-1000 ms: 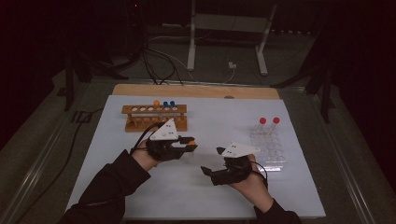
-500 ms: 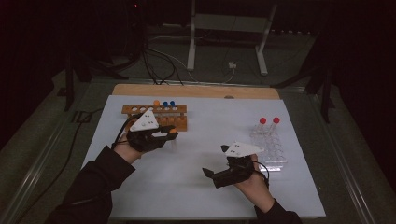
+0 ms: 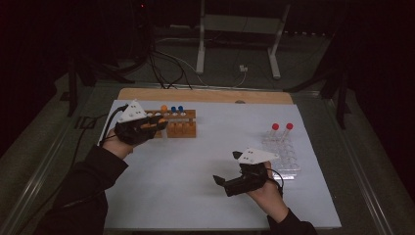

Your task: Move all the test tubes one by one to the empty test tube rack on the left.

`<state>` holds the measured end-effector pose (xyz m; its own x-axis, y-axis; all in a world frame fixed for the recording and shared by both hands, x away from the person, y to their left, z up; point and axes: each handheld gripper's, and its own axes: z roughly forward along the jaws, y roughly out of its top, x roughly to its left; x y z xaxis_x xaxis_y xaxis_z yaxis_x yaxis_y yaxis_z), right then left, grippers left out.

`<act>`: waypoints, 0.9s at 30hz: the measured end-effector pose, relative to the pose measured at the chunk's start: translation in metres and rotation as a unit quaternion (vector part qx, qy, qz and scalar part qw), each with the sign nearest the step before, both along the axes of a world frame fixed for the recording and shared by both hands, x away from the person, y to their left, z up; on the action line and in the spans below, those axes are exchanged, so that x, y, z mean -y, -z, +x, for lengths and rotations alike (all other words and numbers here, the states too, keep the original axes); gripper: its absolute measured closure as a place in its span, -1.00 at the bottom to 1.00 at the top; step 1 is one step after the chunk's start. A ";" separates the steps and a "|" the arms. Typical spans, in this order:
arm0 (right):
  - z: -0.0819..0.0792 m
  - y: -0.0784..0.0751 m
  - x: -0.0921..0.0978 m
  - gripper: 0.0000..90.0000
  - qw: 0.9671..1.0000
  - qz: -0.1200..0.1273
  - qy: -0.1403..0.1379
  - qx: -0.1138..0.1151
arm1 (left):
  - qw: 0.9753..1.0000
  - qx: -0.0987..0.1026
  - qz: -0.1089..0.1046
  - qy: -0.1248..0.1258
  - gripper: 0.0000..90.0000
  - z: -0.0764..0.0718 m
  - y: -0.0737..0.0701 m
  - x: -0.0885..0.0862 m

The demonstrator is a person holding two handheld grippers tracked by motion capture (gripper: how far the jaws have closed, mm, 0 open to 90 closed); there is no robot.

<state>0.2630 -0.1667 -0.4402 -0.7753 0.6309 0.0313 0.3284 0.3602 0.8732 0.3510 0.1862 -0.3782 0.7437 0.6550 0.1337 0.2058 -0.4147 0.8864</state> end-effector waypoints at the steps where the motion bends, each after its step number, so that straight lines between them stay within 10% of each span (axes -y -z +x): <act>1: 0.000 0.000 0.000 -1.00 1.000 0.001 0.000 0.000 | 1.000 0.001 -0.001 -0.004 0.59 0.002 -0.001 -0.002; 18: 0.001 0.000 0.002 -1.00 1.000 0.001 -0.004 0.003 | 0.996 0.025 -0.025 -0.083 0.59 0.046 -0.008 -0.016; 27: 0.001 0.000 0.004 -1.00 1.000 0.005 -0.002 0.001 | 0.989 0.041 -0.041 -0.135 0.59 0.069 0.008 -0.018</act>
